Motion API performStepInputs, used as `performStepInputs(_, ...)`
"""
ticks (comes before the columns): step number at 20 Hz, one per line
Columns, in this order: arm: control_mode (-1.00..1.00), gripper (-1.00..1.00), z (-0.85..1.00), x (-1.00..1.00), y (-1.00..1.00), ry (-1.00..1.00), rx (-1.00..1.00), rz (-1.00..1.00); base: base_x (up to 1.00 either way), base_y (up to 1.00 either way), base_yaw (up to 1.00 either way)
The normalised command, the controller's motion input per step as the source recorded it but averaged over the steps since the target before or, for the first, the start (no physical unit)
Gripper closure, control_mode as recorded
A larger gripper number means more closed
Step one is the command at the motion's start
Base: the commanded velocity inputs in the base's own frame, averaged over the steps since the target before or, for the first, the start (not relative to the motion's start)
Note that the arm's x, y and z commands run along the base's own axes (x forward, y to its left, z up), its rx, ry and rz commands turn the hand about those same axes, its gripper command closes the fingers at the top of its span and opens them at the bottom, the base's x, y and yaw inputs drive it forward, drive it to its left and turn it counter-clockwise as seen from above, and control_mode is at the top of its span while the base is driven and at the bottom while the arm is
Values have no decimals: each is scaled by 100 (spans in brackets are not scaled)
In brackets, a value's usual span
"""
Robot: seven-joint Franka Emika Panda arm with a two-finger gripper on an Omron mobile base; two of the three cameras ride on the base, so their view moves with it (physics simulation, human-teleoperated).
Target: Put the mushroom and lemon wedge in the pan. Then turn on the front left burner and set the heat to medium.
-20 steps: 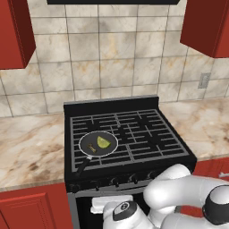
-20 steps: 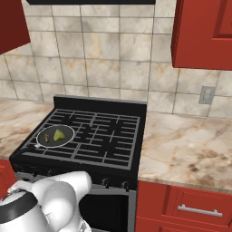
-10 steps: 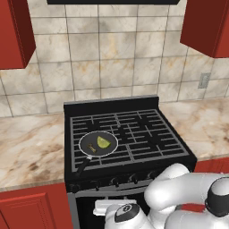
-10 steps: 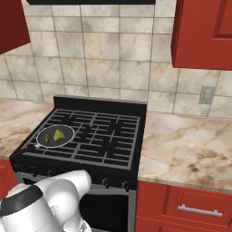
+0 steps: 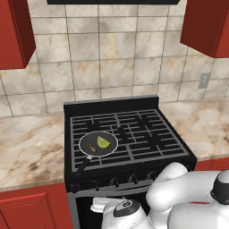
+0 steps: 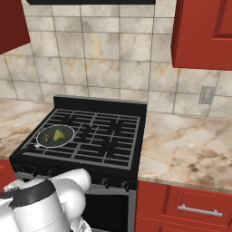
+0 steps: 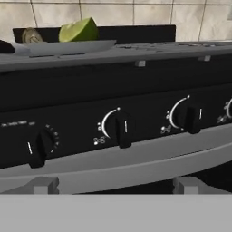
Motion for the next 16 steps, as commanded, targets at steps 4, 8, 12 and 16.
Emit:
performStepInputs(4, -100, -100, -6, 63, -73, -4, 5, 20, 0, 0, 0)
performStepInputs(8, -100, -100, -14, 63, -67, -10, 0, 24, 0, 0, 0)
performStepInputs(12, -100, -100, 0, 69, -68, 0, 1, 23, 0, 0, 0)
performStepInputs(16, -100, -100, 0, 48, -64, 3, 3, 15, 0, 0, 0)
